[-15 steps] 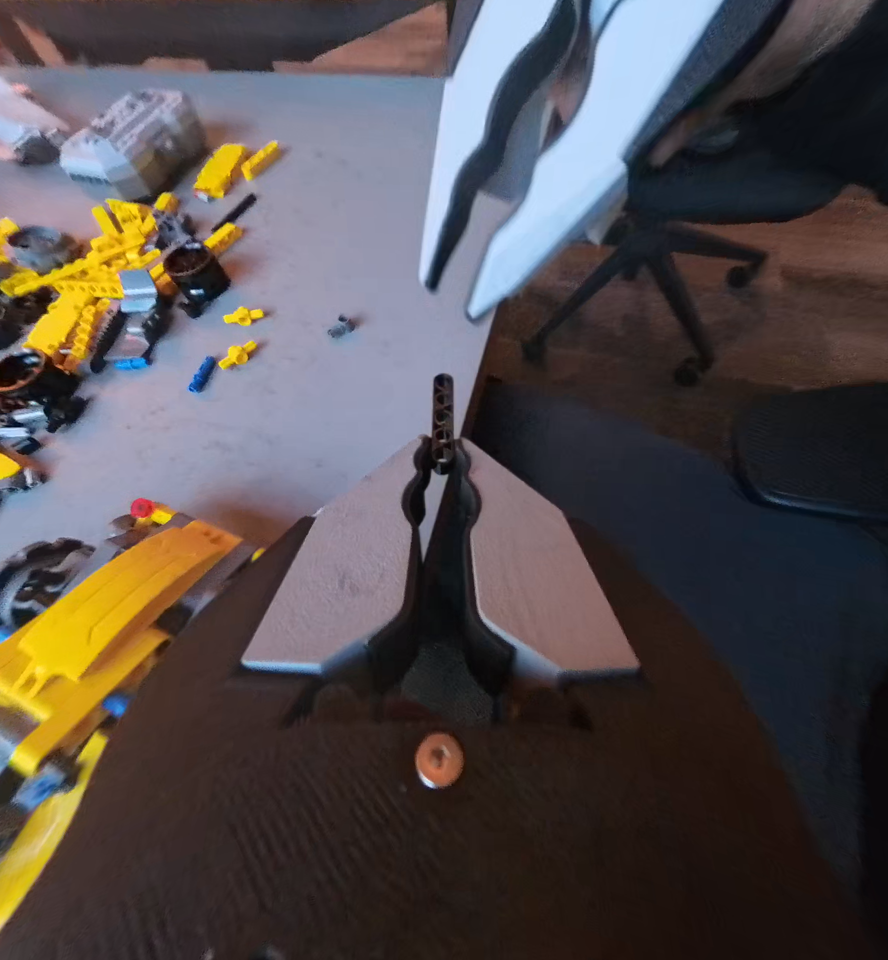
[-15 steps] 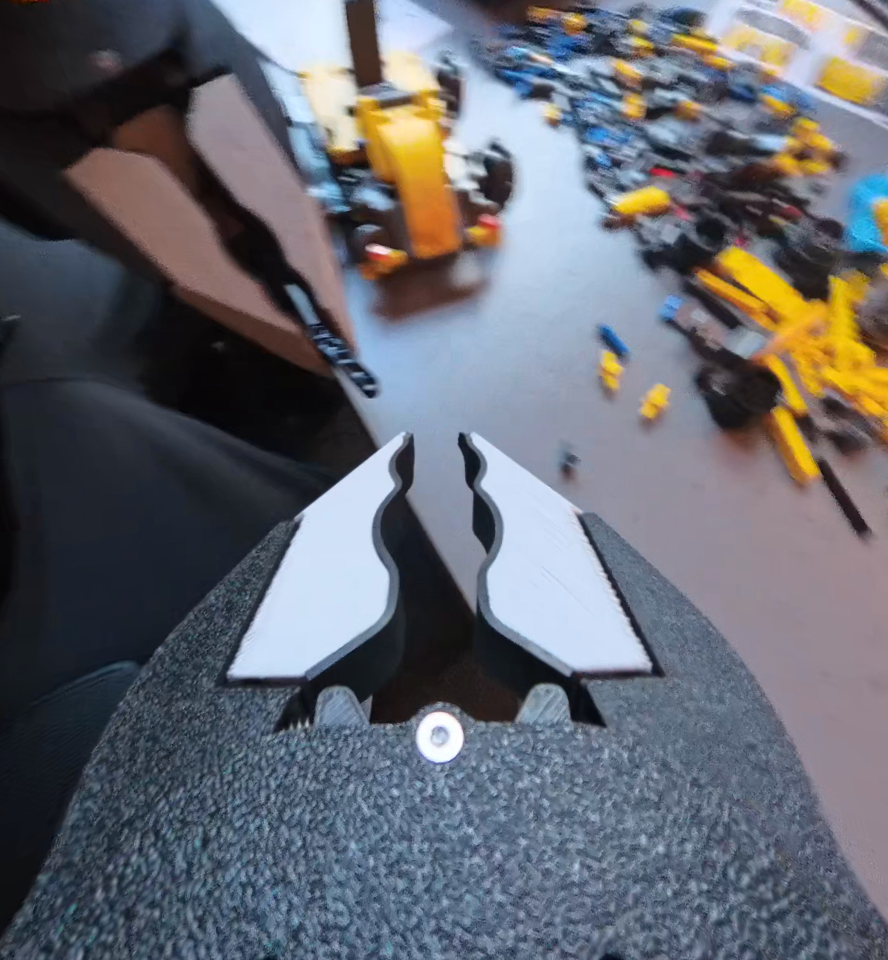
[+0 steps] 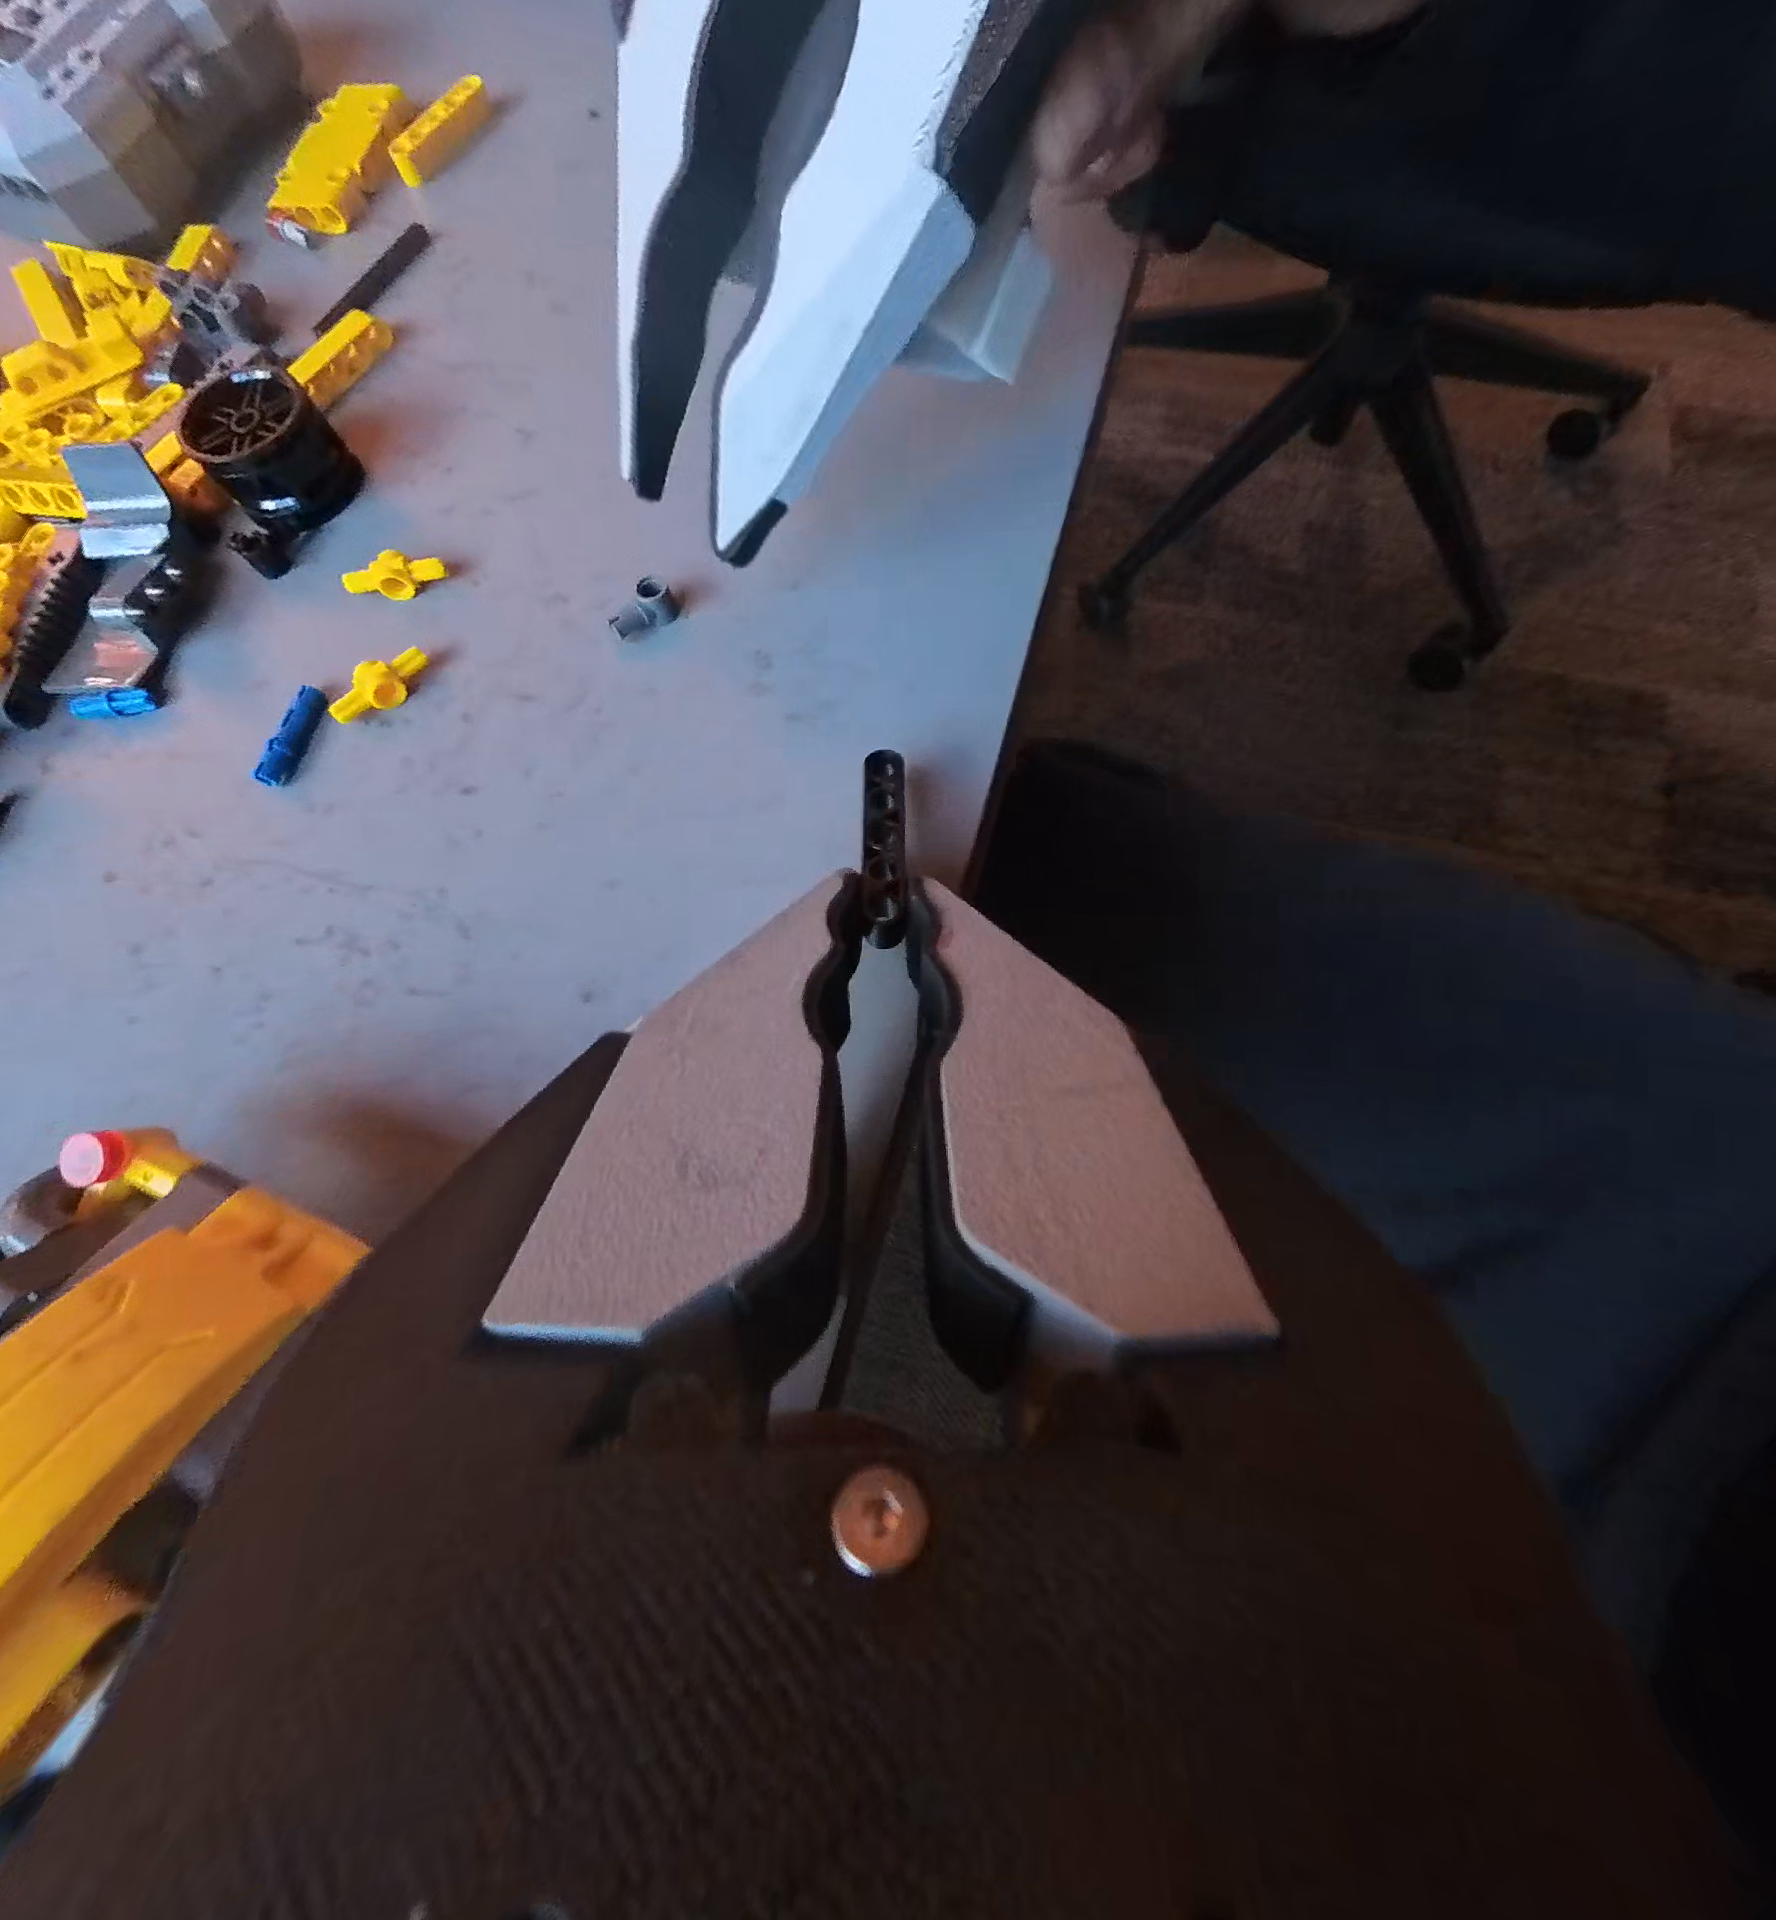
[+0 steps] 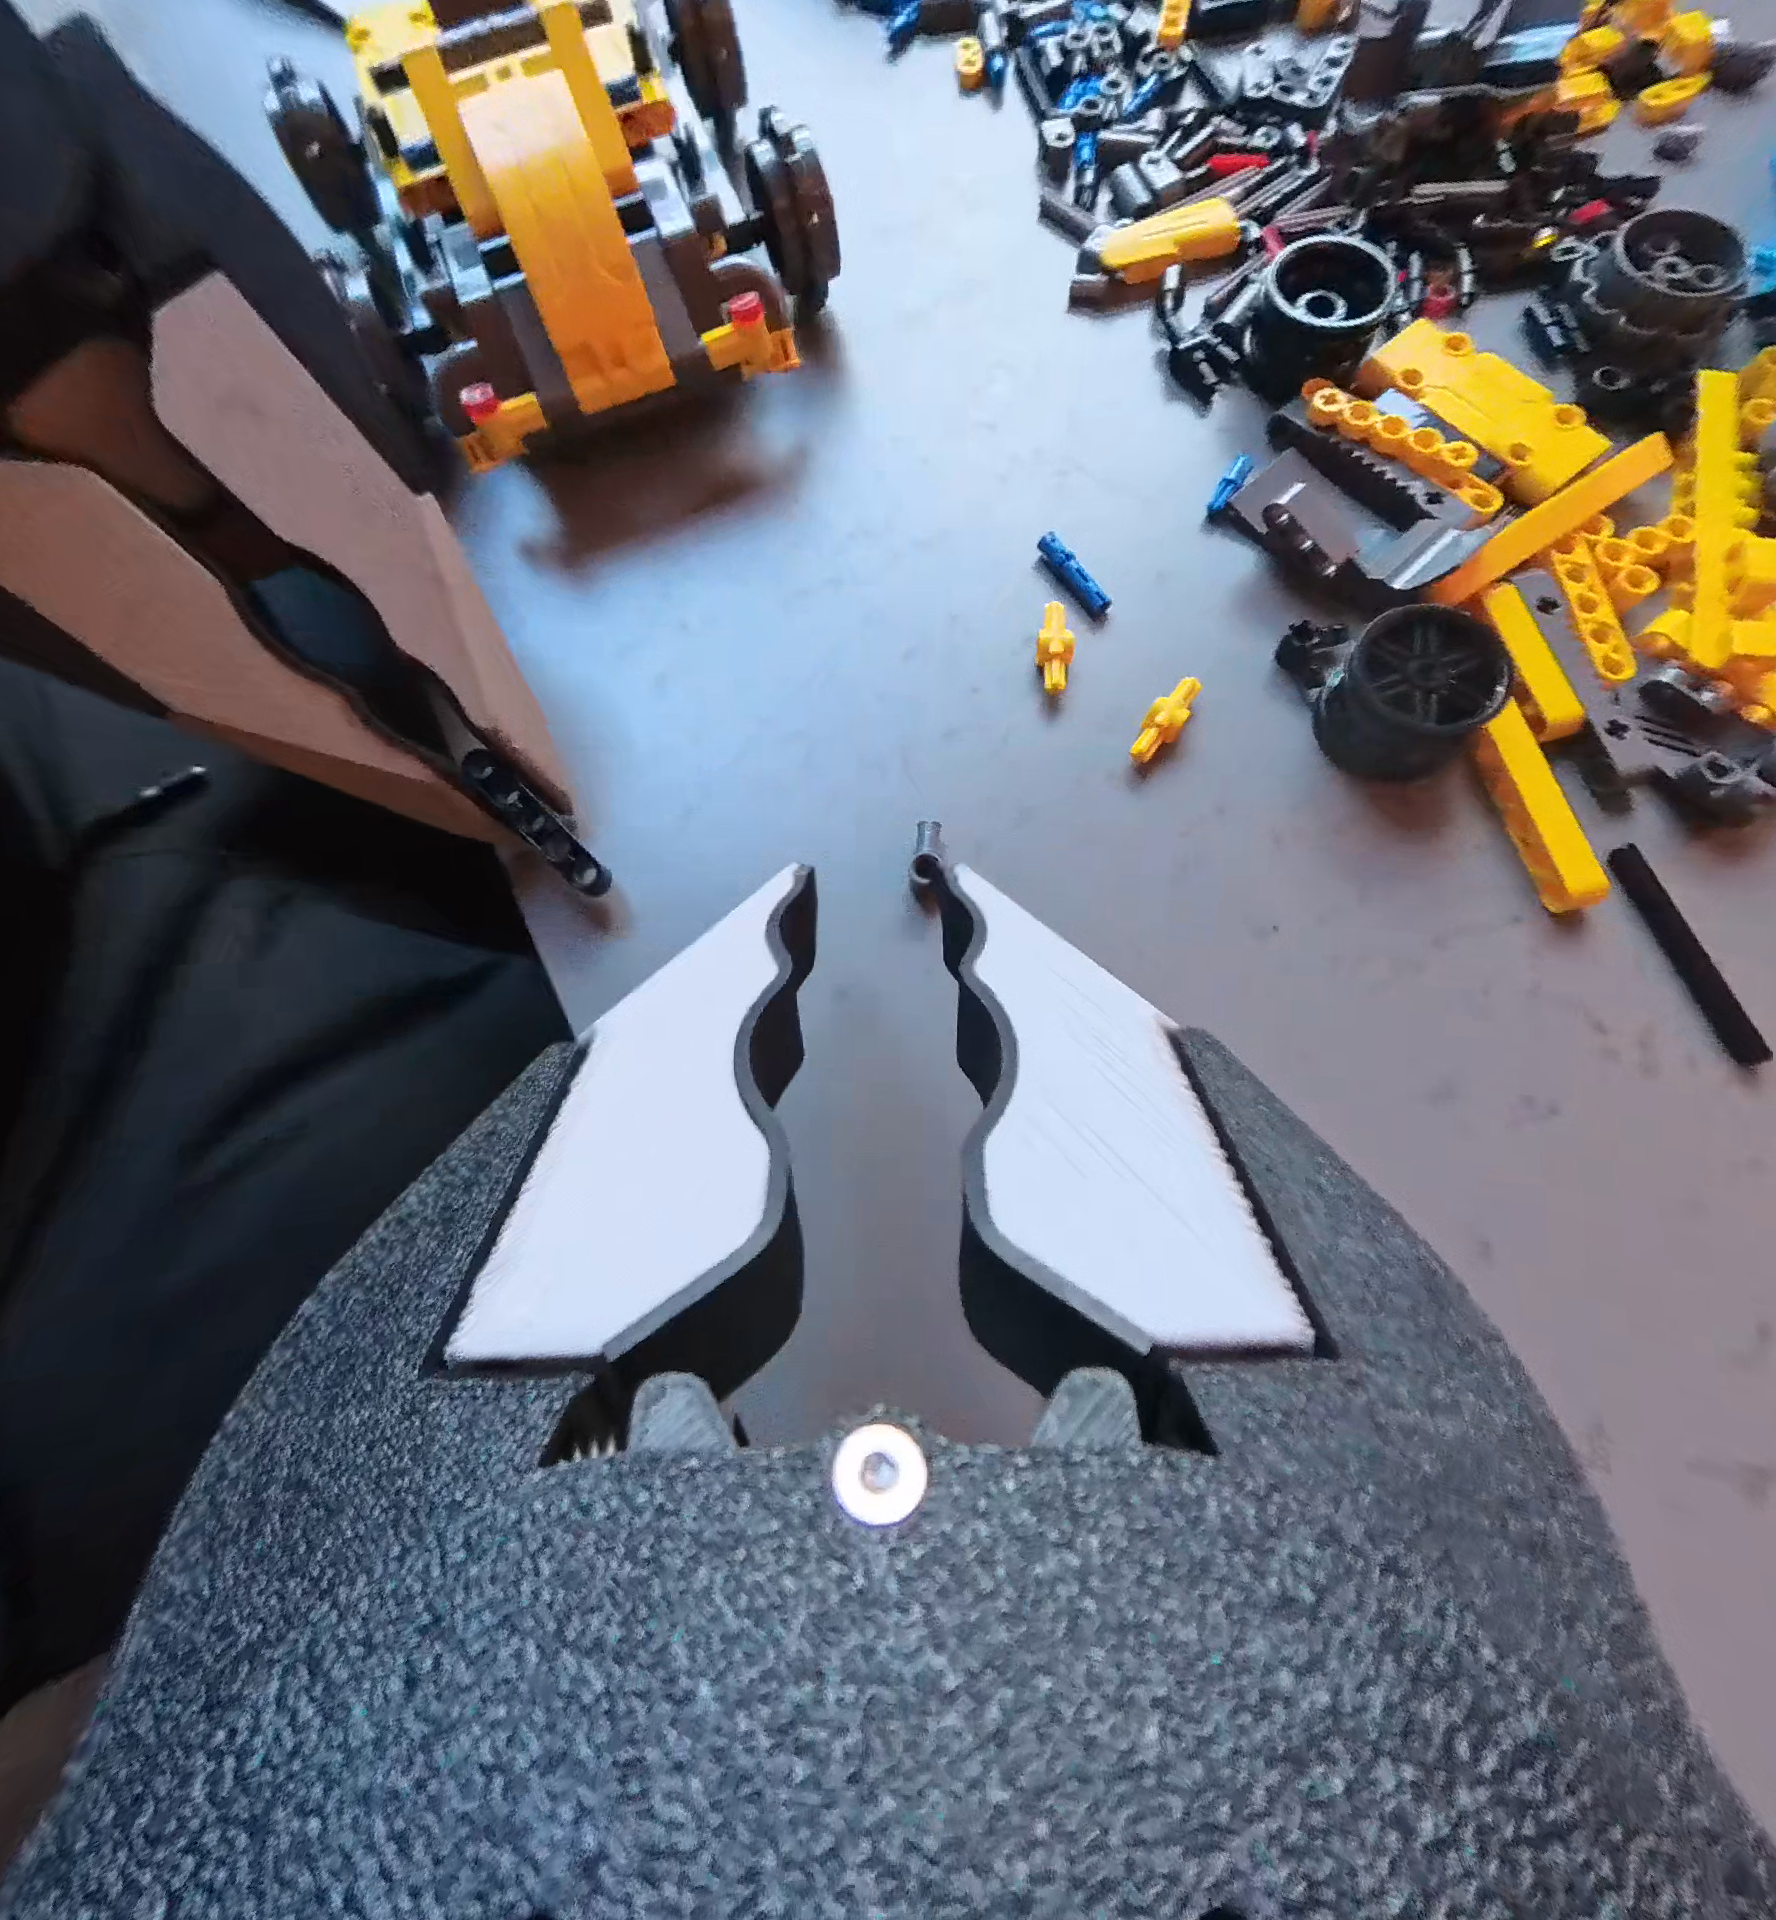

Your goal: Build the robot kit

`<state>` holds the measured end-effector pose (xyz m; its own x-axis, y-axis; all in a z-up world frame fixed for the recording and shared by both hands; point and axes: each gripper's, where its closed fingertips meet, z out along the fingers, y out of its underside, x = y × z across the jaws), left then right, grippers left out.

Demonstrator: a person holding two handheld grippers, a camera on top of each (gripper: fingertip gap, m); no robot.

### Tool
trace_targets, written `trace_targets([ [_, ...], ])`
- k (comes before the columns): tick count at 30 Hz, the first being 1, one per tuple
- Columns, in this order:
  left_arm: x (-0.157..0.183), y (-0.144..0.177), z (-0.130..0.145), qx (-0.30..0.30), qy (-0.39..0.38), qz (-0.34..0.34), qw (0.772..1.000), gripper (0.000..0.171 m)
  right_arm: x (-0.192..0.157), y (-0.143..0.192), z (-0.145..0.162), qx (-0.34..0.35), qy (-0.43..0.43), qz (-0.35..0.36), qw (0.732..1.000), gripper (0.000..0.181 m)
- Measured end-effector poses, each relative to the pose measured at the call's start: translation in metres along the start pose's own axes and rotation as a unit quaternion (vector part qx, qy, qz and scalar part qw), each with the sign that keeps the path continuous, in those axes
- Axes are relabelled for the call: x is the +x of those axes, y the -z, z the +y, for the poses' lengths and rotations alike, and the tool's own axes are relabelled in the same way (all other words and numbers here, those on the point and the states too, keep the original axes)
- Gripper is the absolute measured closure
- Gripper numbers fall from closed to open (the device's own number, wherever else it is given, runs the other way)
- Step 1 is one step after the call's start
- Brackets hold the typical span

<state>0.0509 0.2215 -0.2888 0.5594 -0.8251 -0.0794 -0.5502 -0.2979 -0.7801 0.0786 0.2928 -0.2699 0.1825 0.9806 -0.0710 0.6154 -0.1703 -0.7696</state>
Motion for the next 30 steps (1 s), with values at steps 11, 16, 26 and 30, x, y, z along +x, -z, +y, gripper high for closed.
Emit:
trace_targets([
  [11, -0.004, -0.007, -0.004, -0.021, 0.054, 0.013, 0.998, 0.167, 0.007, -0.018, 0.01, -0.042, 0.005, -0.03, 0.999, 0.159],
  [16, -0.006, -0.014, -0.009, -0.033, 0.067, 0.024, 0.997, 0.155, 0.012, -0.019, 0.006, -0.045, 0.022, -0.038, 0.998, 0.175],
  [26, -0.012, 0.002, 0.004, -0.065, 0.08, -0.023, 0.994, 0.147, 0.008, -0.023, 0.009, -0.052, 0.062, -0.062, 0.995, 0.162],
  [30, -0.018, 0.0, 0.004, -0.071, 0.082, -0.026, 0.994, 0.155, 0.01, -0.024, 0.008, -0.045, 0.055, -0.064, 0.995, 0.168],
])
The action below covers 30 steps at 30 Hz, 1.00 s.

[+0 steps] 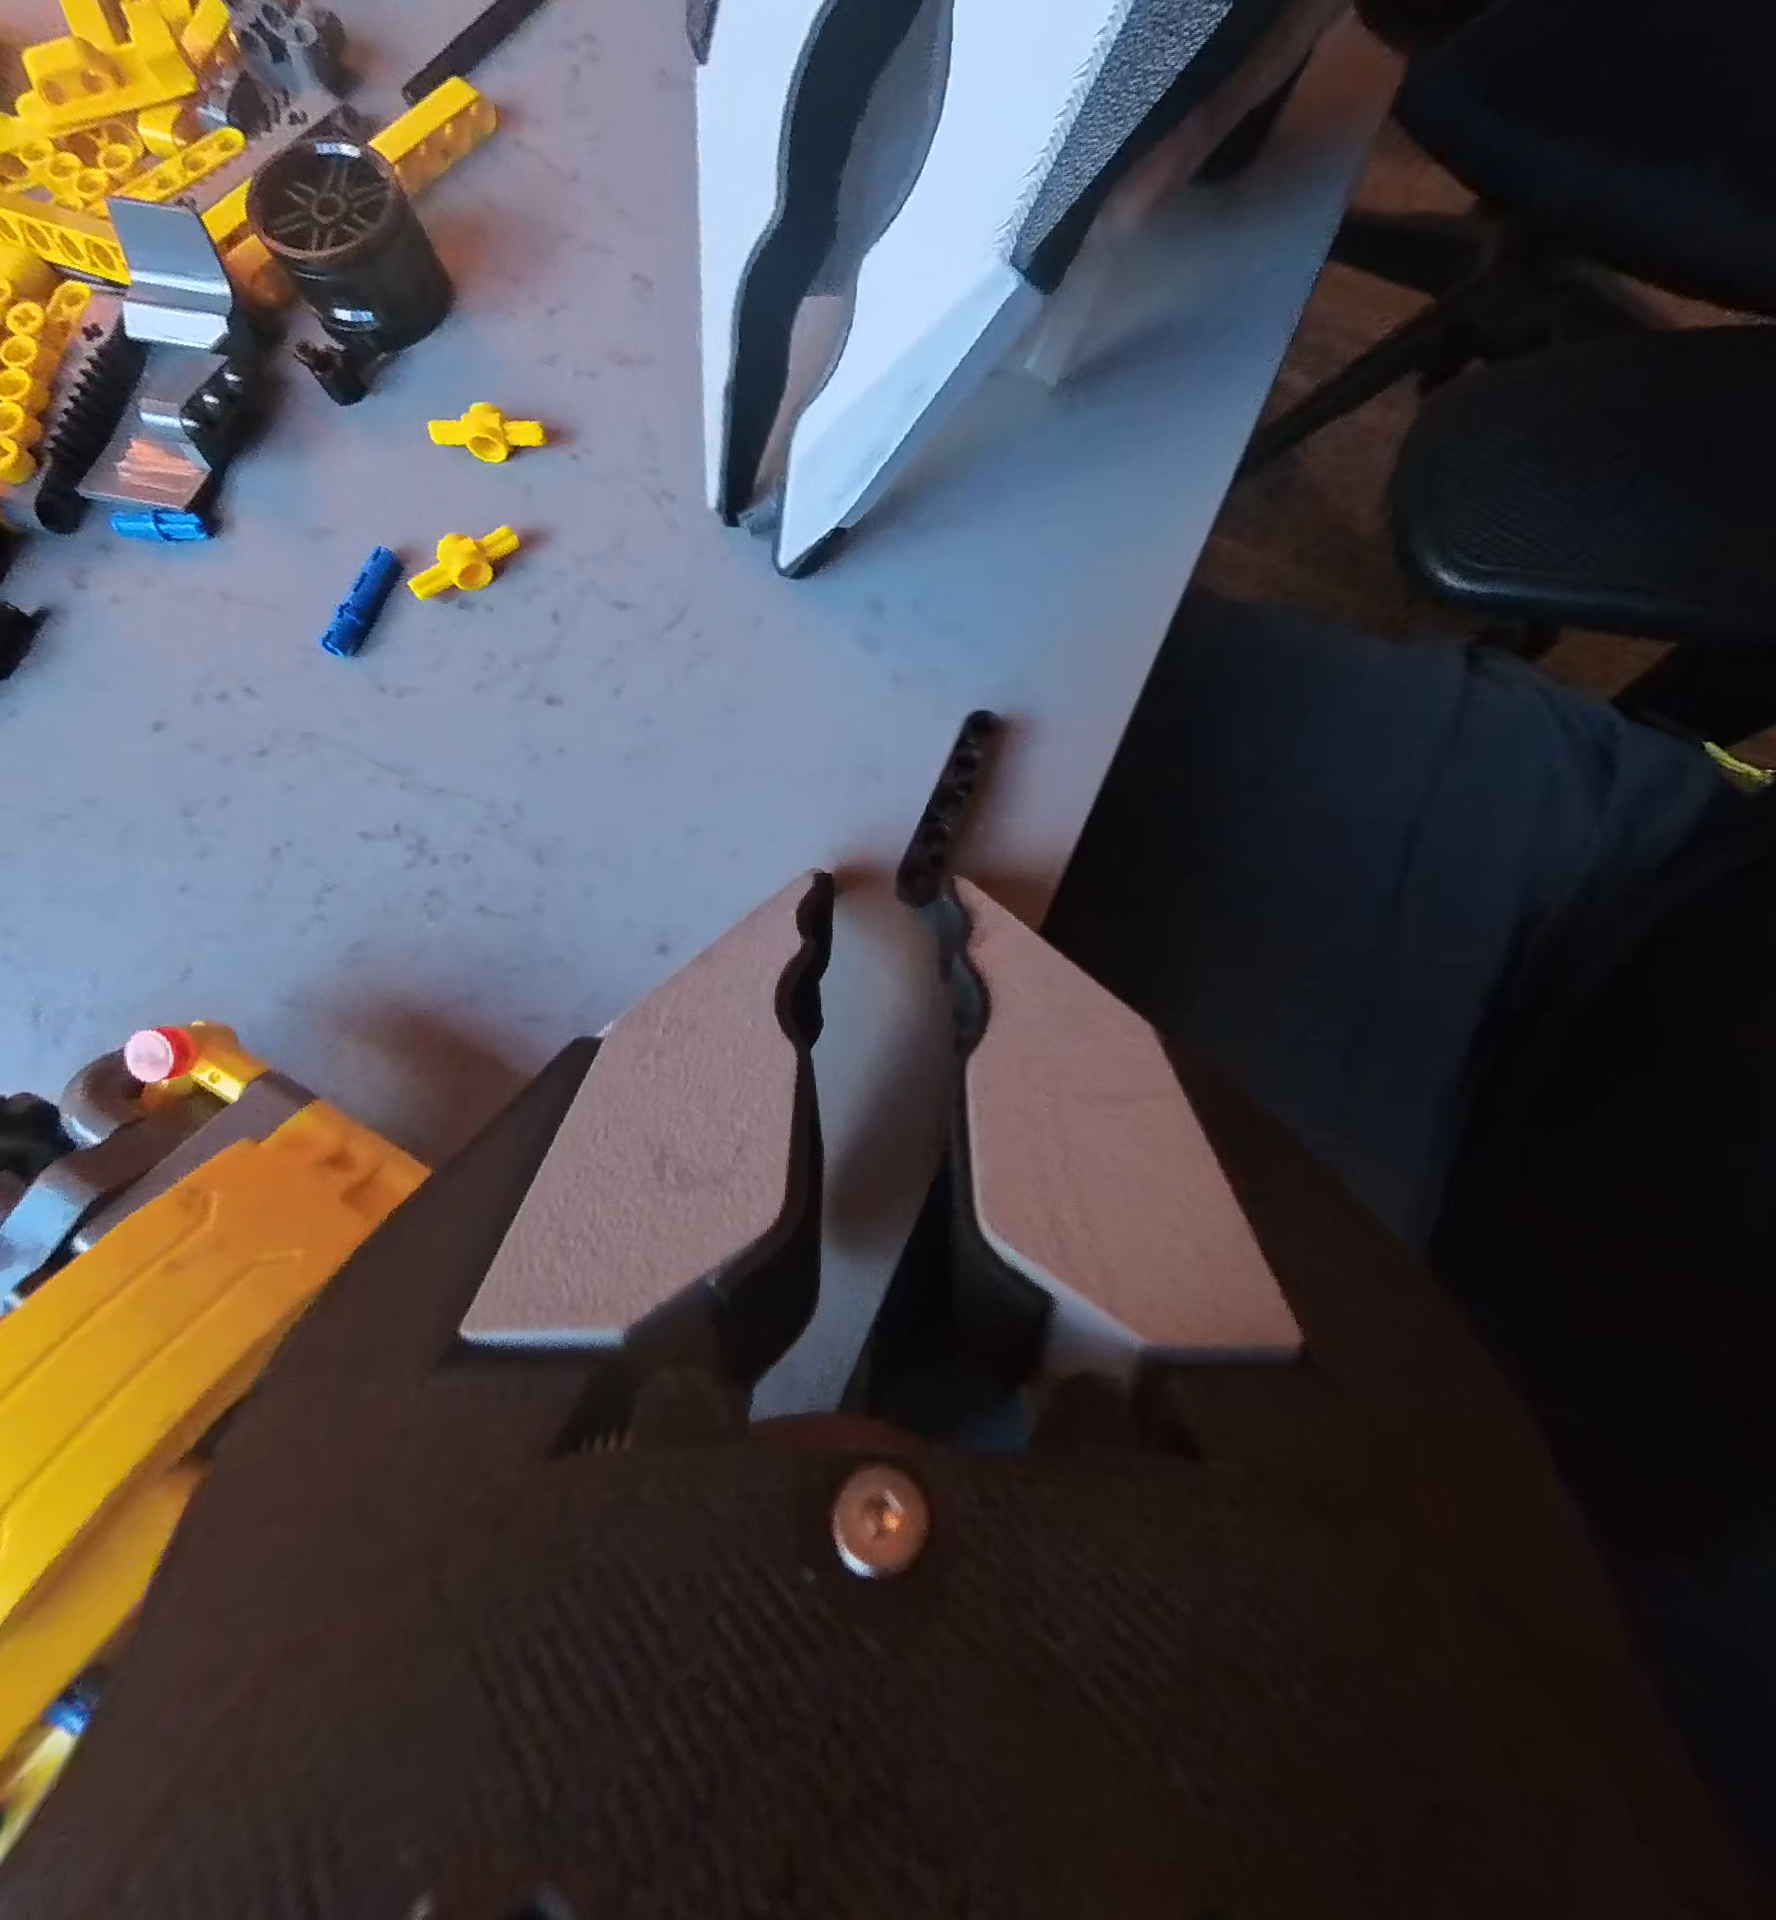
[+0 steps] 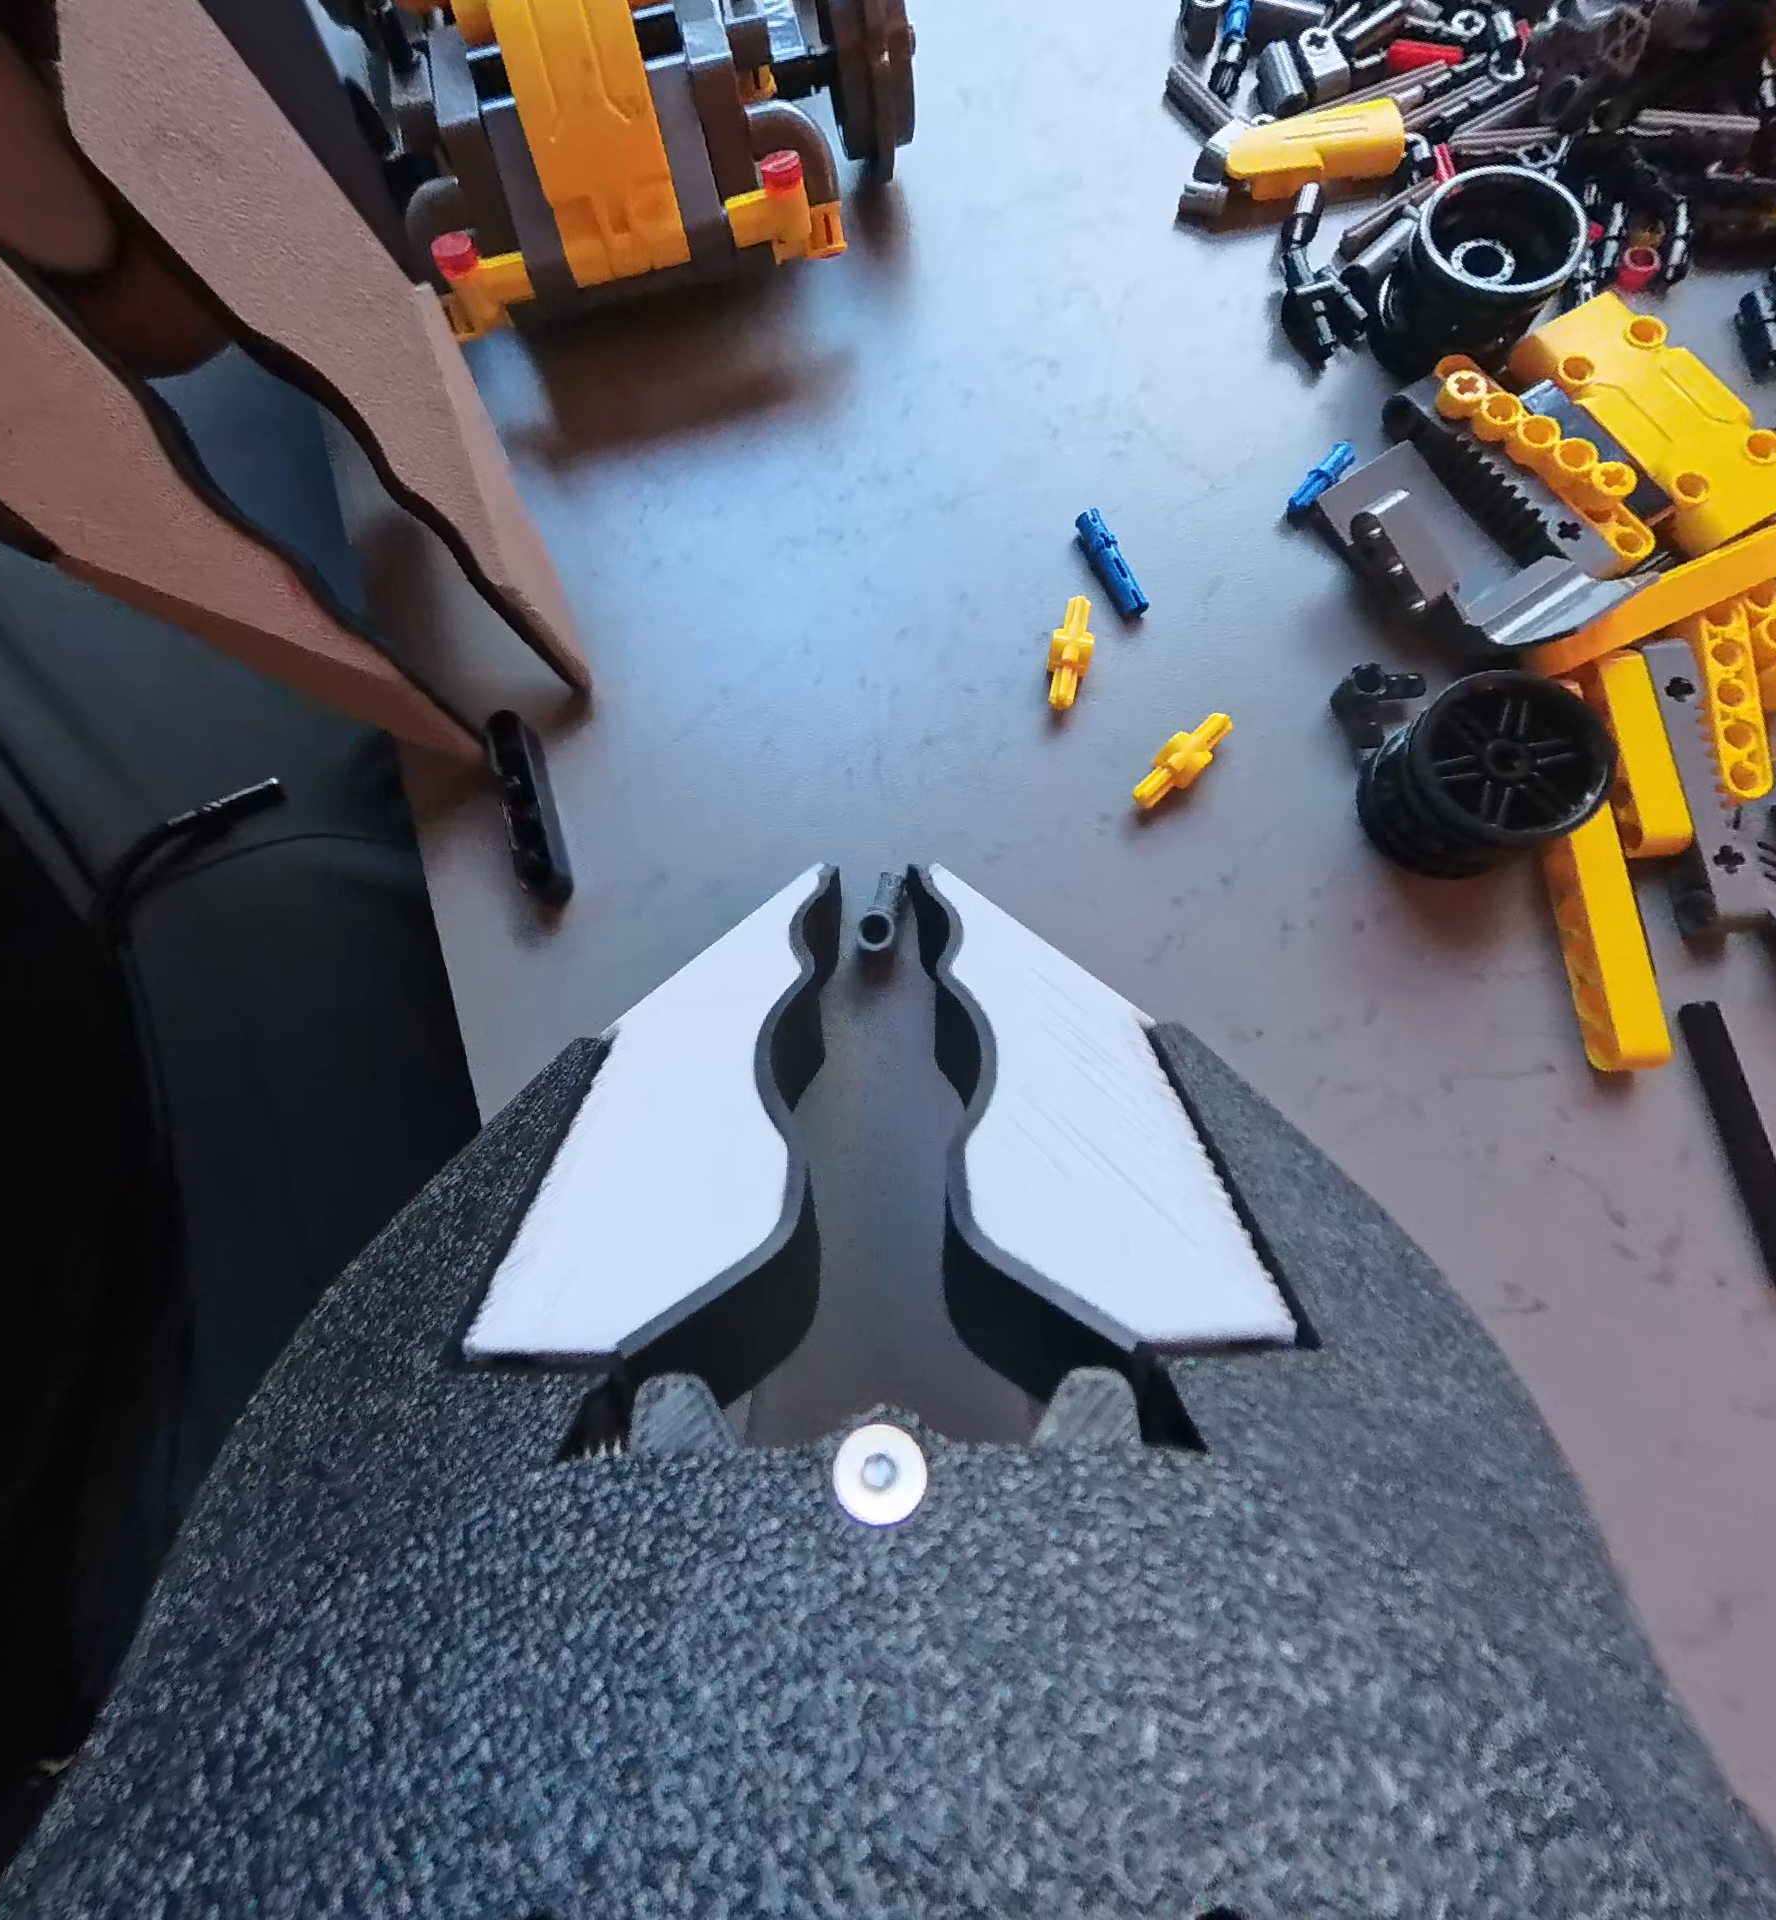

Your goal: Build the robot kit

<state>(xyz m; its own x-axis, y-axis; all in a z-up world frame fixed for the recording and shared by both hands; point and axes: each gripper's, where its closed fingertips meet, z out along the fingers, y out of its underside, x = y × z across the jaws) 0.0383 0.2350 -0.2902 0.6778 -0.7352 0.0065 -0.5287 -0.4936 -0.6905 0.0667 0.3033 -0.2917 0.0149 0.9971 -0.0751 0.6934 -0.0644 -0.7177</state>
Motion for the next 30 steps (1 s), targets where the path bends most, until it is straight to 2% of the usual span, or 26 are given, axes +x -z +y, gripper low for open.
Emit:
trace_targets([
  [2, -0.002, -0.002, -0.002, -0.003, -0.006, -0.004, 1.0, 0.155, 0.001, 0.002, 0.002, -0.003, 0.0, 0.006, 1.0, 0.161],
  [9, 0.006, -0.007, -0.008, 0.009, -0.012, 0.013, 1.0, 0.159, 0.001, 0.01, 0.01, -0.009, -0.001, 0.02, 1.0, 0.161],
  [12, 0.007, -0.008, -0.008, 0.013, -0.002, 0.014, 1.0, 0.161, 0.001, 0.007, 0.007, -0.001, -0.002, 0.021, 1.0, 0.165],
  [14, 0.011, -0.008, -0.009, 0.018, 0.009, 0.018, 1.0, 0.161, 0.0, 0.006, 0.006, 0.001, -0.002, 0.017, 1.0, 0.174],
  [16, 0.012, -0.008, -0.009, 0.021, 0.017, 0.016, 1.0, 0.158, 0.0, 0.008, 0.006, -0.003, 0.003, 0.021, 1.0, 0.175],
  [18, 0.01, -0.004, -0.008, 0.017, 0.018, 0.011, 1.0, 0.147, -0.009, 0.012, 0.003, -0.004, 0.006, -0.002, 1.0, 0.175],
  [20, 0.005, 0.003, -0.013, 0.026, 0.002, -0.001, 1.0, 0.144, -0.024, 0.019, -0.006, 0.004, 0.005, -0.038, 0.999, 0.175],
  [23, 0.007, 0.013, -0.031, 0.058, -0.065, -0.017, 0.996, 0.152, -0.046, 0.027, -0.019, 0.002, 0.001, -0.091, 0.996, 0.175],
  [27, 0.012, 0.012, -0.038, 0.056, -0.155, -0.048, 0.985, 0.157, -0.067, 0.028, -0.028, -0.022, 0.059, -0.1, 0.993, 0.175],
  [30, 0.022, 0.011, -0.037, 0.057, -0.142, -0.016, 0.988, 0.163, -0.078, 0.03, -0.032, -0.035, 0.088, -0.108, 0.99, 0.175],
])
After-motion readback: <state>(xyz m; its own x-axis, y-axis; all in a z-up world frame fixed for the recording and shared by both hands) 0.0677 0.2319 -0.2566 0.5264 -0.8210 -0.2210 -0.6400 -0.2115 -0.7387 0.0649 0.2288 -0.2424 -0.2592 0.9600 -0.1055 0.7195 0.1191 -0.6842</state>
